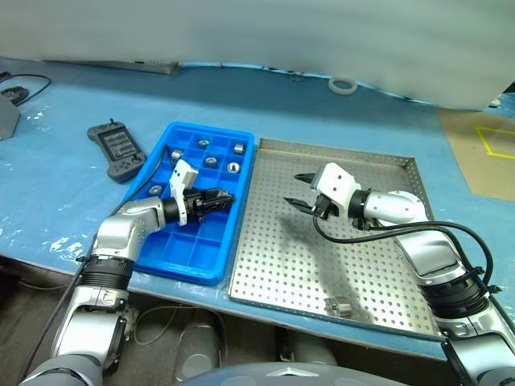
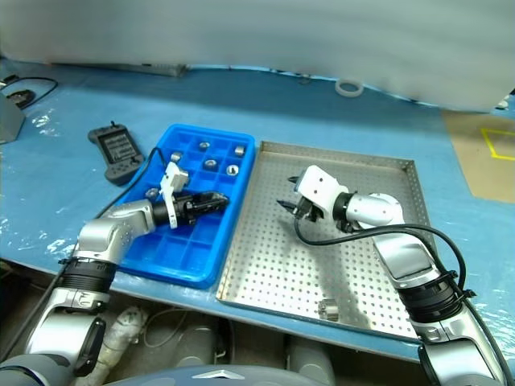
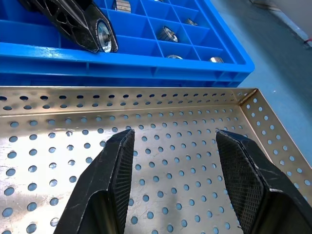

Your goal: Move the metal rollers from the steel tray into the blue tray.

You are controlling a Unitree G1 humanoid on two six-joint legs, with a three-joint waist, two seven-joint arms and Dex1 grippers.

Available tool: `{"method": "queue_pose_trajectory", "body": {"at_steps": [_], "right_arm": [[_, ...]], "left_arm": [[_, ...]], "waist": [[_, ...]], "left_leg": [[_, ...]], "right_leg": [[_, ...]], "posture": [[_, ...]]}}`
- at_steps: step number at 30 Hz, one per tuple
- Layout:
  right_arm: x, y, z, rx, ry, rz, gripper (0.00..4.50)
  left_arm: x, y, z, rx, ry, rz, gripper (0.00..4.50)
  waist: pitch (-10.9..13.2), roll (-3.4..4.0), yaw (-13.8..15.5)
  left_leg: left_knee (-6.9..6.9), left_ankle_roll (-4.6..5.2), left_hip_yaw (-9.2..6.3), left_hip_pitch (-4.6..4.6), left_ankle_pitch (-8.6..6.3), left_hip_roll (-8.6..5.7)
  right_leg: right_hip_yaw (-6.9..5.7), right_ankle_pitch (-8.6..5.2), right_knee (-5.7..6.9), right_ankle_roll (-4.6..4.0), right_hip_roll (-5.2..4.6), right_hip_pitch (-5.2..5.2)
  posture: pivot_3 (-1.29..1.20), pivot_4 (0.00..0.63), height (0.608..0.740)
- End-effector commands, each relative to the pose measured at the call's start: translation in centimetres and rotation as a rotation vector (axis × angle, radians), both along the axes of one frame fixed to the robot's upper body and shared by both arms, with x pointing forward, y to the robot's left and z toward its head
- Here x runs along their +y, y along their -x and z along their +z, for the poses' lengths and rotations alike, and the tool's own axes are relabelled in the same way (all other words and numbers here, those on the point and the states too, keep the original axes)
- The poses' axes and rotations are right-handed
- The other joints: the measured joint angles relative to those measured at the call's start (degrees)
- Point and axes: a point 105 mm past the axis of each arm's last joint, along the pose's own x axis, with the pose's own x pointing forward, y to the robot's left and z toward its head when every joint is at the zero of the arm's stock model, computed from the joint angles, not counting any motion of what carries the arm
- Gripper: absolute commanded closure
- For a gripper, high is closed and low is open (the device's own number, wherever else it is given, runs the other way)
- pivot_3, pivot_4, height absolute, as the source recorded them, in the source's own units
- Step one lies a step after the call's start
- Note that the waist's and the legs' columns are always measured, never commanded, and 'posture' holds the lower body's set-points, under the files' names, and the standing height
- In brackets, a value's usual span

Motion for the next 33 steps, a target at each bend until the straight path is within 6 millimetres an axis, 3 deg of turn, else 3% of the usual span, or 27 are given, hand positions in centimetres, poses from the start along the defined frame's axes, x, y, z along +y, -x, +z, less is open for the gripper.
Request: {"method": "queue_pose_trajectory", "body": {"at_steps": [1, 6, 7, 13, 17, 21, 25, 33], "right_arm": [[-0.1, -0.1, 1.4, -0.062, -0.007, -0.002, 1.64], [-0.1, -0.1, 1.4, -0.064, -0.007, -0.006, 1.63], [-0.1, -0.1, 1.4, -0.064, -0.007, -0.006, 1.63], [-0.2, -0.2, 1.6, -0.063, -0.012, -0.008, 1.63], [-1.9, -1.2, 1.9, -0.073, -0.025, -0.08, 1.63], [-4.5, -3.7, 1.6, -0.143, -0.038, -0.257, 1.63], [-9.6, -6.3, 1.2, -0.204, -0.03, -0.542, 1.63], [-15.0, -5.2, -0.6, -0.165, -0.027, -0.71, 1.63]], "left_arm": [[-0.4, -0.1, 0.4, -0.017, 0.005, -0.025, 2.39], [-0.3, 0.1, 1.1, -0.015, -0.013, -0.034, 0.79], [-0.6, 0.3, 1.9, -0.027, 0.009, -0.053, 0.52], [-2.1, 1.1, 7.7, -0.109, 0.173, -0.129, 0.52], [-3.5, 1.4, 11.3, -0.165, 0.285, -0.181, 0.52], [-4.8, 1.1, 12.1, -0.152, 0.383, -0.196, 0.52], [-6.7, 0.4, 10.7, -0.133, 0.381, -0.196, 0.52], [-8.3, 0.0, 9.7, -0.106, 0.401, -0.223, 0.52]], "waist": [[0.0, 0.0, 0.02], [0.0, 0.0, -0.16], [0.0, 0.0, -0.17], [0.0, 0.0, -0.02], [0.0, 0.0, 0.0], [0.0, 0.0, -0.22], [0.0, 0.0, -0.14], [0.0, 0.0, -0.34]], "left_leg": [[0.01, 0.0, 0.0, 0.0, 0.0, 0.0], [0.01, 0.0, 0.0, 0.05, 0.0, 0.01], [0.01, -0.01, 0.0, 0.05, 0.01, 0.03], [0.01, -0.02, 0.0, -0.02, 0.01, 0.02], [0.03, -0.01, 0.0, -0.03, 0.01, -0.01], [0.04, 0.01, 0.0, 0.03, 0.0, -0.02], [0.07, 0.0, 0.01, -0.03, 0.03, -0.04], [0.06, 0.36, 0.02, -0.09, 0.03, -0.05]], "right_leg": [[0.0, 0.0, 0.0, 0.0, 0.0, 0.02], [0.0, 0.0, 0.02, 0.0, 0.0, 0.03], [0.0, 0.0, 0.03, 0.0, 0.01, 0.02], [0.0, 0.0, 0.03, -0.01, 0.01, -0.03], [0.0, 0.0, 0.02, -0.01, 0.0, 0.0], [0.02, 0.0, 0.01, -0.01, -0.01, 0.05], [0.02, 0.01, 0.04, -0.01, 0.0, -0.02], [0.02, 0.01, -0.04, -0.01, 0.0, -0.01]], "posture": [[-0.13, 0.15, 0.74], [-0.13, 0.15, 0.74], [-0.13, 0.15, 0.74], [-0.13, 0.15, 0.74], [-0.13, 0.15, 0.74], [-0.13, 0.15, 0.74], [-0.13, 0.15, 0.74], [-0.18, 0.15, 0.74]]}}
